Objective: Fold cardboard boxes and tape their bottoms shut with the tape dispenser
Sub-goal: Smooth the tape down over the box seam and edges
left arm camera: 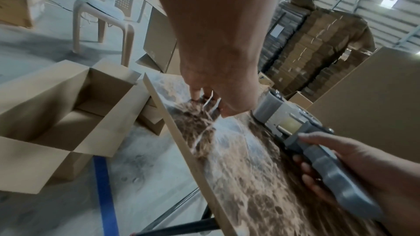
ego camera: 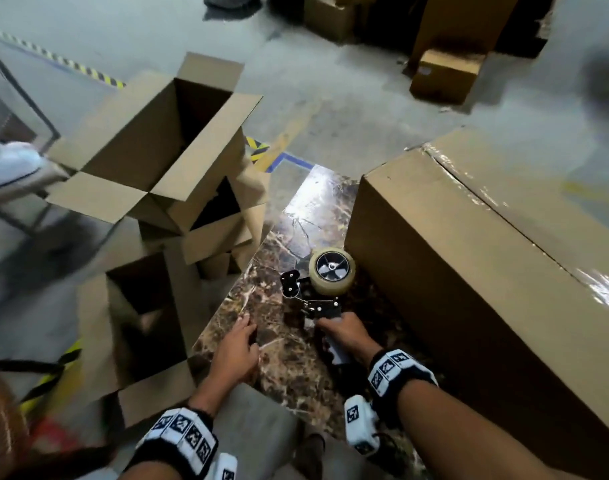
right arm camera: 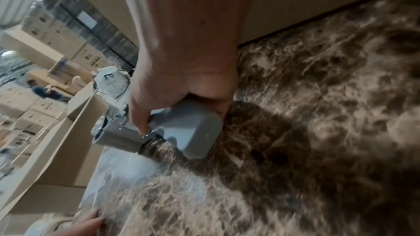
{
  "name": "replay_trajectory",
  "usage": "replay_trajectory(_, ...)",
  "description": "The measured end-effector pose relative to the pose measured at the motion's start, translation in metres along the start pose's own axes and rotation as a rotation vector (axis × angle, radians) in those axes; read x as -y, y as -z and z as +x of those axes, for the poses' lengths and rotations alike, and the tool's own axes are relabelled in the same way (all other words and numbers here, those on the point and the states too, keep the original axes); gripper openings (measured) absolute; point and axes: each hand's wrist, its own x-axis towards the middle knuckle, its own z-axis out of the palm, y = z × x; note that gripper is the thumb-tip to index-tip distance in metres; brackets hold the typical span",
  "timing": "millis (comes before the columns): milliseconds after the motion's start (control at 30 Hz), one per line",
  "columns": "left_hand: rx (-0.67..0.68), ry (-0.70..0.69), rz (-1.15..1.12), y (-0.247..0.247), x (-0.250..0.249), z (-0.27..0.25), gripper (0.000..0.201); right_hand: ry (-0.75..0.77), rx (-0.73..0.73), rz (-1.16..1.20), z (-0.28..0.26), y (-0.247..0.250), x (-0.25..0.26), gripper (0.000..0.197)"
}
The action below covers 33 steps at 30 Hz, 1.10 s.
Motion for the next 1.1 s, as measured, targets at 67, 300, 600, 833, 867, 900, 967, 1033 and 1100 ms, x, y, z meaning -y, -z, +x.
replay_trajectory(67, 0.043, 0.018, -0.021, 0.01, -0.001, 0.0, 0.044, 0.043, -0.013, -0.17, -0.003, 0.009, 0.004, 0.03)
replay_trajectory(300, -0.28, -0.21, -0.233, 0.088, -0.106, 0.045, 0.026, 0.48, -0.213, -0.581, -0.08, 0.077, 0.064, 0.029)
replay_trajectory(600, -0.305, -0.783, -0.12, 0.156, -0.372, 0.141, 0.037, 0.56, -0.786, -0.748, -0.134, 0.178, 0.098, 0.041)
replay_trajectory(833, 0.132, -0.617, 0.029, 0.128, -0.423, 0.204, 0.041, 0.202, -0.82, -0.907, -0.095, 0.192, 0.062, 0.079)
replay_trajectory(867, 0.14, -0.593, 0.028, 0.127, -0.426, 0.212, 0.041, 0.195, -0.815, -0.926, -0.092, 0.192, 0.06, 0.08)
replay_trajectory(900, 0.163, -0.556, 0.032, 0.13, -0.427, 0.217, 0.04, 0.194, -0.808, -0.944, -0.092, 0.192, 0.06, 0.076)
replay_trajectory(967, 0.239, -0.517, 0.008, 0.136, -0.425, 0.224, 0.03, 0.174, -0.774, -0.956, -0.093, 0.191, 0.061, 0.071)
replay_trajectory(1033, 0.316, -0.487, -0.066, 0.141, -0.419, 0.225, 0.022, 0.17, -0.796, -0.949, -0.092, 0.192, 0.06, 0.072)
replay_trajectory(1100, 0.359, -0.452, -0.168, 0.143, -0.407, 0.222, 0.023, 0.211, -0.826, -0.952, -0.096, 0.192, 0.064, 0.078)
